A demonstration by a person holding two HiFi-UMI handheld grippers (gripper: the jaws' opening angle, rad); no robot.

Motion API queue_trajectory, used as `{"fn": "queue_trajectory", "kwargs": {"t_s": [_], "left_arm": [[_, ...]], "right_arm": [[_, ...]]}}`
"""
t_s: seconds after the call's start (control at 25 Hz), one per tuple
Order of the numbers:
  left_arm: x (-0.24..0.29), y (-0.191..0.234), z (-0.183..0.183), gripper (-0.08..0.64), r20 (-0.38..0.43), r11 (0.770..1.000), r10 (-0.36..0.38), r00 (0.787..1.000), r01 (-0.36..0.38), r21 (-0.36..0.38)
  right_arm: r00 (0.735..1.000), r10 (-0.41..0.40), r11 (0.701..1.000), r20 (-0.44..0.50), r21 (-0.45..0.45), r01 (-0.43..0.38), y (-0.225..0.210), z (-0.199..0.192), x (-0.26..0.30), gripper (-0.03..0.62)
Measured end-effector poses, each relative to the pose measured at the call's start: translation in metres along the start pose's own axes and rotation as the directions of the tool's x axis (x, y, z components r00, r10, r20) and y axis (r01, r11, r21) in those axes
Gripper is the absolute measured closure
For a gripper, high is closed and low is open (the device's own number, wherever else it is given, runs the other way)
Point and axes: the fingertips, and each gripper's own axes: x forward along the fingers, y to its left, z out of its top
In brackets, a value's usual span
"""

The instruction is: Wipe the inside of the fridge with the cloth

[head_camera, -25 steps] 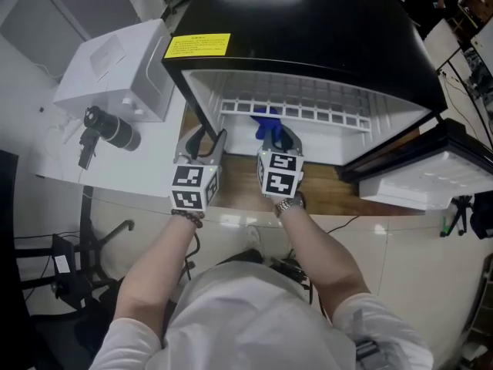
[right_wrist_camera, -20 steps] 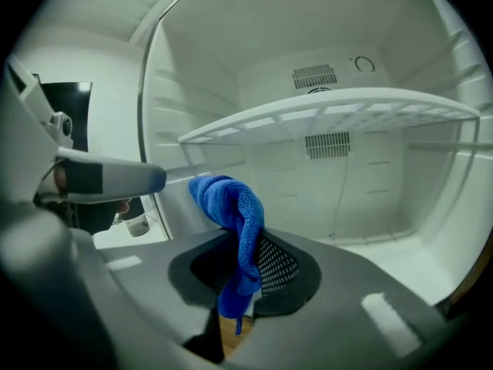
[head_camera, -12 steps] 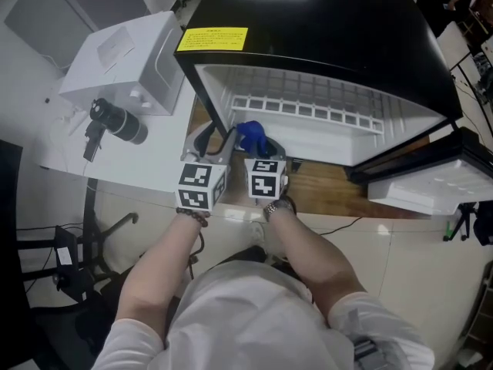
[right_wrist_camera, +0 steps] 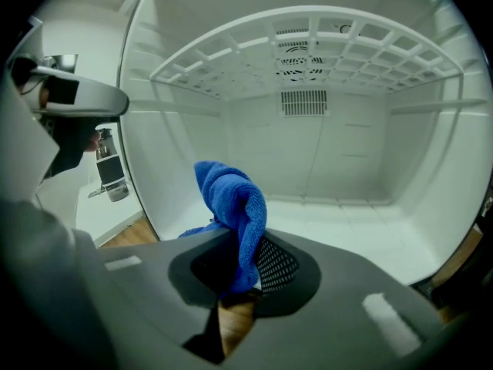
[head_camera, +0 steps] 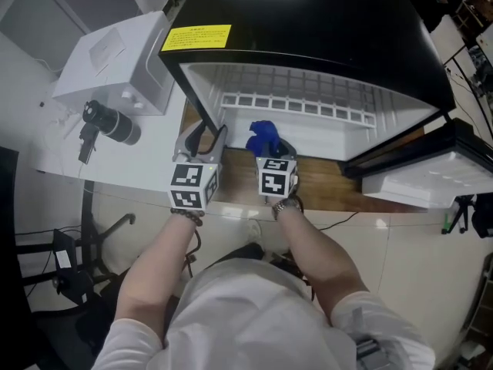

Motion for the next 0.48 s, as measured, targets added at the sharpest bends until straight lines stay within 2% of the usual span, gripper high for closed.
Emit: {"fn": "queue_trajectory", "kwargs": {"t_s": [0.48], "left_arm": [[-0.003,0.000,-0.002,0.385,-0.005,1.000,0.016,1.000,-0.016,-0.010]], "right_arm": [[0.994,-0.107,0.994,-0.002,0.034,0.107,-0.067,-0.007,-0.020,0.540]]}}
